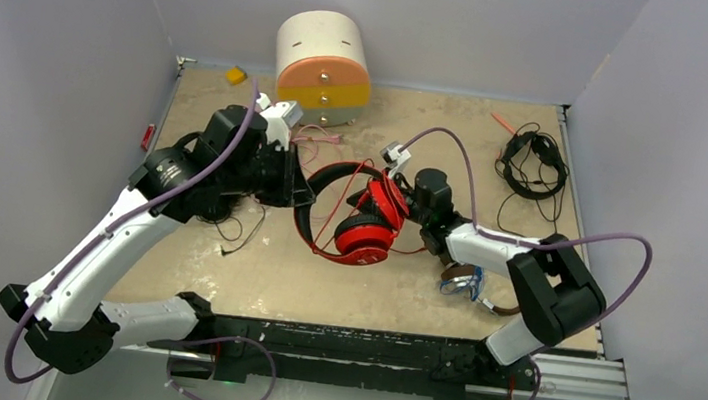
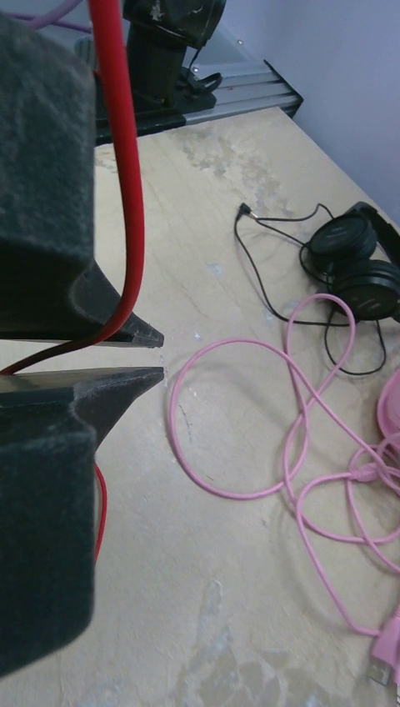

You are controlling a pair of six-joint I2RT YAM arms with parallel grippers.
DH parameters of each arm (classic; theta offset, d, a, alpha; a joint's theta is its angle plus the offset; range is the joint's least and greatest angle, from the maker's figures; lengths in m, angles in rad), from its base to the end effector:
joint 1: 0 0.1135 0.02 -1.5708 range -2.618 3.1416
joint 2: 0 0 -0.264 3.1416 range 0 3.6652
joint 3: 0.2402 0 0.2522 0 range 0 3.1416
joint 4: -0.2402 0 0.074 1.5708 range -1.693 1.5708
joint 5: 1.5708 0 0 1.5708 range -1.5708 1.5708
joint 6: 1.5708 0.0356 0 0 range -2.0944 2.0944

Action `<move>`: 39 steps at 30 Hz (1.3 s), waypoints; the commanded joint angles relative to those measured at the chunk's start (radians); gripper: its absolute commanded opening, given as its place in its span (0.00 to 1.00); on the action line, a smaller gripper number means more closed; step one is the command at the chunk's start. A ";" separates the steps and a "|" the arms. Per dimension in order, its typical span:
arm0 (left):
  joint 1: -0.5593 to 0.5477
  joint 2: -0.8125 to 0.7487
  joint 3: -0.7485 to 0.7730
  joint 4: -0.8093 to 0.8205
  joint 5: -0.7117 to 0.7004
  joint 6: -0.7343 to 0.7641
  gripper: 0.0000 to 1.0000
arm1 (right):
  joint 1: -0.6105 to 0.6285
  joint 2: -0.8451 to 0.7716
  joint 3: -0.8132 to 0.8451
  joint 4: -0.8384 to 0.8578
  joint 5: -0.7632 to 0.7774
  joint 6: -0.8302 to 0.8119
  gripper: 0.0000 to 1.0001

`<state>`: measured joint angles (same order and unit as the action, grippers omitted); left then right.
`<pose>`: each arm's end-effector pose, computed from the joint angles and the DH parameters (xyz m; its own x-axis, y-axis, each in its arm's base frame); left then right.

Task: Wrap the headphones
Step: Wrap the headphones cable around the headphones.

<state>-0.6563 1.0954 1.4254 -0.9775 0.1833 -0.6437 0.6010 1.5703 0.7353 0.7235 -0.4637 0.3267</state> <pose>0.1532 -0.1262 0.4186 -0.8115 -0.1199 -0.5720 0.2852 0.7730 -0.5666 0.2664 0.2020 0.2244 -0.3669 0.0965 -0.9253 -0.7968 0.4808 0.3661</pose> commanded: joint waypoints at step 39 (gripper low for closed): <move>0.249 0.291 0.390 0.061 -0.262 -0.200 0.00 | 0.463 -0.217 -0.199 0.068 0.200 -0.041 0.03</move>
<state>-0.4191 1.4063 1.8099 -1.0382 0.0101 -0.7414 1.0111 1.3891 0.4854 0.8429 -0.3161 0.3305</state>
